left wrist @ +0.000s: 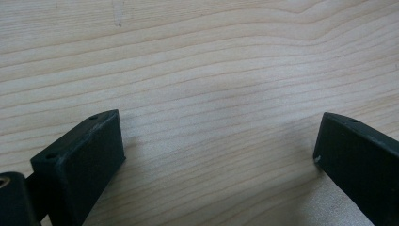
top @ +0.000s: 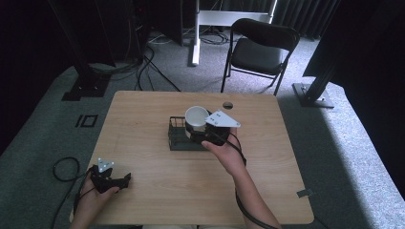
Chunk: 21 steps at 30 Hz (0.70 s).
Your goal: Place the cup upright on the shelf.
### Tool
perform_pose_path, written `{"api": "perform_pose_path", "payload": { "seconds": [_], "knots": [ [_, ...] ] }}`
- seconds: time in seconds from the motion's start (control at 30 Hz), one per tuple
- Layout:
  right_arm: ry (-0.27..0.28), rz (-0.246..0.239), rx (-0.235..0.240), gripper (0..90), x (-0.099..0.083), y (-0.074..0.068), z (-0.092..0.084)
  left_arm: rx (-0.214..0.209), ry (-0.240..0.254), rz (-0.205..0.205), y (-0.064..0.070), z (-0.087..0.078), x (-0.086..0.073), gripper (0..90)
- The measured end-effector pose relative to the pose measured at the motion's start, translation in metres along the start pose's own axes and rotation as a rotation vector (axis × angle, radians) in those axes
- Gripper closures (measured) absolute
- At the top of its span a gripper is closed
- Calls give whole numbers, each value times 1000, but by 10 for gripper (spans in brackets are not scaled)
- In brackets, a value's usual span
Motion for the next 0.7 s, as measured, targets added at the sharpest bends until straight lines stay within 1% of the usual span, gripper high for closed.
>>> {"api": "perform_pose_path", "payload": {
  "seconds": [0.07,0.13,0.2,0.27,0.3,0.33,0.4,0.53,0.7],
  "knots": [
    [3,12,-18,200,-1,6,1,0,0,0,0,0,0,26],
    [3,6,-57,200,-2,13,4,0,0,0,0,0,0,26],
    [-4,6,-91,200,-4,20,7,0,0,0,0,0,0,26],
    [-25,0,-125,199,-8,27,10,0,0,0,0,0,0,26],
    [-29,5,-134,200,-9,29,11,0,0,0,0,0,0,26],
    [-34,19,-143,199,-12,33,13,0,0,0,0,0,0,26],
    [-42,19,-165,200,-17,39,16,1,0,0,0,0,0,26],
    [-64,34,-212,200,-28,51,22,0,0,0,0,0,0,26],
    [-98,48,-240,200,-42,60,28,0,0,-1,0,0,0,26]
  ]
}}
Point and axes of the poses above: each handheld gripper's, and its own axes: z roughly forward along the jaws, x roughly out of its top, y roughly to its right, the point moved 6 cm from there along z, roughly forward along the jaws, and after that the axes turned 1 degree about -y, right-handed, at the moved point
